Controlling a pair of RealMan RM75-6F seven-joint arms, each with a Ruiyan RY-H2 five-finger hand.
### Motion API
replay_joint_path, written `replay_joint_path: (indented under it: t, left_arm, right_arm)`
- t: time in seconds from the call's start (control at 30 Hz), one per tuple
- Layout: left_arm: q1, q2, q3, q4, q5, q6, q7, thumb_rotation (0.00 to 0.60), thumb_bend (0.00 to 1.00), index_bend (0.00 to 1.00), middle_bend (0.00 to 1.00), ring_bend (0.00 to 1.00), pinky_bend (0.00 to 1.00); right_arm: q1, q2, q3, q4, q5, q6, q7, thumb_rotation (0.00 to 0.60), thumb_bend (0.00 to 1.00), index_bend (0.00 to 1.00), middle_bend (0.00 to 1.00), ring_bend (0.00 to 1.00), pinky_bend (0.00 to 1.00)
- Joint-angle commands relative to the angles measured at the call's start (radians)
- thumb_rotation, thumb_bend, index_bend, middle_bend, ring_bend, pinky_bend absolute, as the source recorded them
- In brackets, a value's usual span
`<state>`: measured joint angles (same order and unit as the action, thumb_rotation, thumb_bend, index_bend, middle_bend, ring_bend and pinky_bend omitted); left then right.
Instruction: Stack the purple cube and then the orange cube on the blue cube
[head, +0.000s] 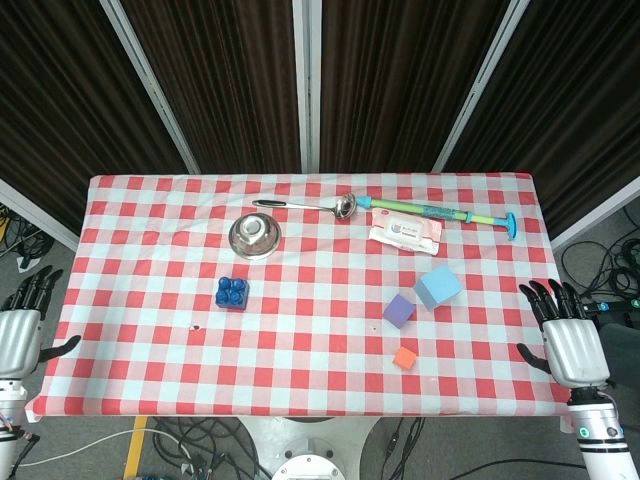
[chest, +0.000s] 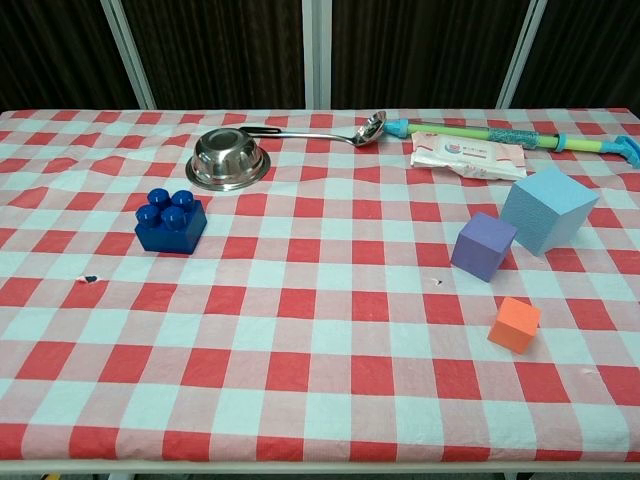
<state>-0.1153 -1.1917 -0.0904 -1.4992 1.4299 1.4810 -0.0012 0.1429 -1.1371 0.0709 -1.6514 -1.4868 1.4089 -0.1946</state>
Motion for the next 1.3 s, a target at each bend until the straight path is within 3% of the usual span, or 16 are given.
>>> replay_joint_path:
  t: [0.03, 0.27, 0.37, 0.53, 0.8, 1.1, 1.3]
  left_arm:
    - [0.001, -0.004, 0.000, 0.008, 0.004, 0.004, -0.010, 0.600, 0.07, 0.14, 0.17, 0.14, 0.29]
    - [-0.002, -0.008, 0.000, 0.009, 0.016, 0.008, -0.023, 0.600, 0.07, 0.14, 0.17, 0.14, 0.29]
    - [-0.004, -0.015, 0.001, 0.021, 0.012, -0.002, -0.036, 0.600, 0.07, 0.14, 0.17, 0.14, 0.29]
    - [0.003, -0.050, 0.003, 0.084, -0.001, -0.008, -0.091, 0.600, 0.07, 0.14, 0.17, 0.14, 0.29]
    - [-0.005, -0.089, 0.006, 0.160, 0.015, -0.012, -0.128, 0.600, 0.07, 0.14, 0.17, 0.14, 0.29]
    - [-0.028, -0.092, -0.027, 0.160, -0.012, -0.031, -0.126, 0.600, 0.07, 0.14, 0.17, 0.14, 0.29]
    - [-0.041, -0.098, -0.043, 0.177, -0.026, -0.042, -0.130, 0.600, 0.07, 0.14, 0.17, 0.14, 0.29]
  right_arm:
    - [0.008, 0.003, 0.000, -0.001, 0.006, -0.017, 0.005, 0.600, 0.09, 0.11, 0.12, 0.00, 0.00]
    - [0.038, 0.029, 0.016, -0.024, -0.003, -0.038, 0.003, 0.600, 0.09, 0.11, 0.13, 0.00, 0.00]
    - [0.079, 0.055, 0.027, -0.044, -0.008, -0.094, 0.038, 0.600, 0.09, 0.11, 0.13, 0.00, 0.00]
    - [0.196, 0.100, 0.058, -0.048, -0.030, -0.239, 0.088, 0.600, 0.11, 0.12, 0.16, 0.00, 0.00]
    - [0.374, 0.070, 0.073, 0.004, -0.143, -0.389, 0.062, 0.600, 0.12, 0.14, 0.23, 0.00, 0.00]
    - [0.531, 0.010, 0.039, 0.089, -0.158, -0.608, 0.033, 0.600, 0.13, 0.17, 0.31, 0.03, 0.00]
    - [0.582, -0.038, 0.002, 0.156, -0.182, -0.658, 0.048, 0.600, 0.11, 0.17, 0.31, 0.04, 0.00]
